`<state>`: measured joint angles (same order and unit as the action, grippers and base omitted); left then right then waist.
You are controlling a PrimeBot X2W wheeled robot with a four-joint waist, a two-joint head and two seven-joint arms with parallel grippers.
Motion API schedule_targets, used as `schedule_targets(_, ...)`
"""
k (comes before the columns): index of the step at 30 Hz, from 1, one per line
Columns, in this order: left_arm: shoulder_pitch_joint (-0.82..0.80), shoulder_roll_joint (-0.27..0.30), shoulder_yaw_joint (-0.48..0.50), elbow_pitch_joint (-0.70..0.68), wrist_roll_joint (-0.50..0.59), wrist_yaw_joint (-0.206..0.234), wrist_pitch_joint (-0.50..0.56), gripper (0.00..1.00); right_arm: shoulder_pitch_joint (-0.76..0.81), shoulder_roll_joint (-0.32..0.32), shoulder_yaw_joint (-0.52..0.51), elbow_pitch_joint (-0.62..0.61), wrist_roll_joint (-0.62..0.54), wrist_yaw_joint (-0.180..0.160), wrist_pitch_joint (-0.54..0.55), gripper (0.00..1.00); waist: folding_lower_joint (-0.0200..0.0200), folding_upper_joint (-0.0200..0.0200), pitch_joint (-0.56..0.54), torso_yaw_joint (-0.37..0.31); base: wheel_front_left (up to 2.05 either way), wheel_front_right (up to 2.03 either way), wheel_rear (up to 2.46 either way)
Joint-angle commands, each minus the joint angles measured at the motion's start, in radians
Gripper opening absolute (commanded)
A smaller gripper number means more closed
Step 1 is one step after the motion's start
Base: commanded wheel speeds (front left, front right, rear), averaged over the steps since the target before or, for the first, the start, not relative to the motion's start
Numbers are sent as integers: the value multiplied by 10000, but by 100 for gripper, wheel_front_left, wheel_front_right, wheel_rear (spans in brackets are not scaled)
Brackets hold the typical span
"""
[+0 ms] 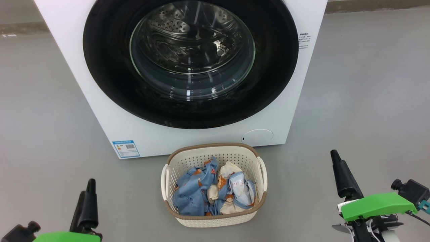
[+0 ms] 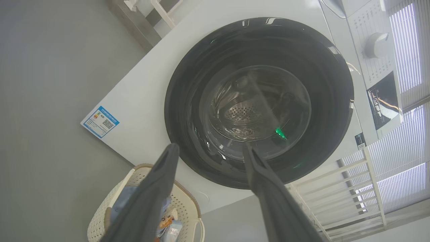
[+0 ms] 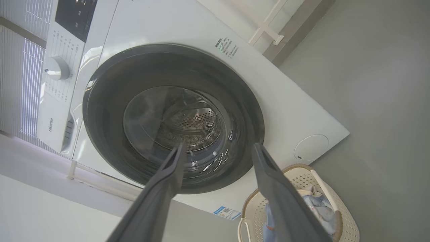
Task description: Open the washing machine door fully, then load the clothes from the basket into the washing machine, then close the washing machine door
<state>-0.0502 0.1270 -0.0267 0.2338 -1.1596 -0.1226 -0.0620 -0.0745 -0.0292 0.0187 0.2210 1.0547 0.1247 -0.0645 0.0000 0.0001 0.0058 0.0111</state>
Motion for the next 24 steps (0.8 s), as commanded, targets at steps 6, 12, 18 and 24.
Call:
schedule_targets(6, -509, 238, 80, -206, 780, -45, -265, 100, -575, -127, 222, -12, -1352, 32, -281, 100, 0, -1, -34, 14, 0, 0, 0)
schedule_targets(12, -550, 328, 147, -72, 1549, -49, -445, 100, -678, -136, 291, 151, -2455, 35, -457, 100, 0, -1, -58, 39, 0, 0, 0)
schedule_targets(18, -581, 329, 180, 61, 2422, -53, -625, 100, -746, -144, 382, 119, -3435, 38, -633, 100, 0, -1, -71, 49, 0, 0, 0)
schedule_targets(24, -603, 351, 112, 178, 3021, -56, -776, 100, -796, -152, 459, 122, -4127, 40, -779, 100, 0, -1, -84, 51, 0, 0, 0)
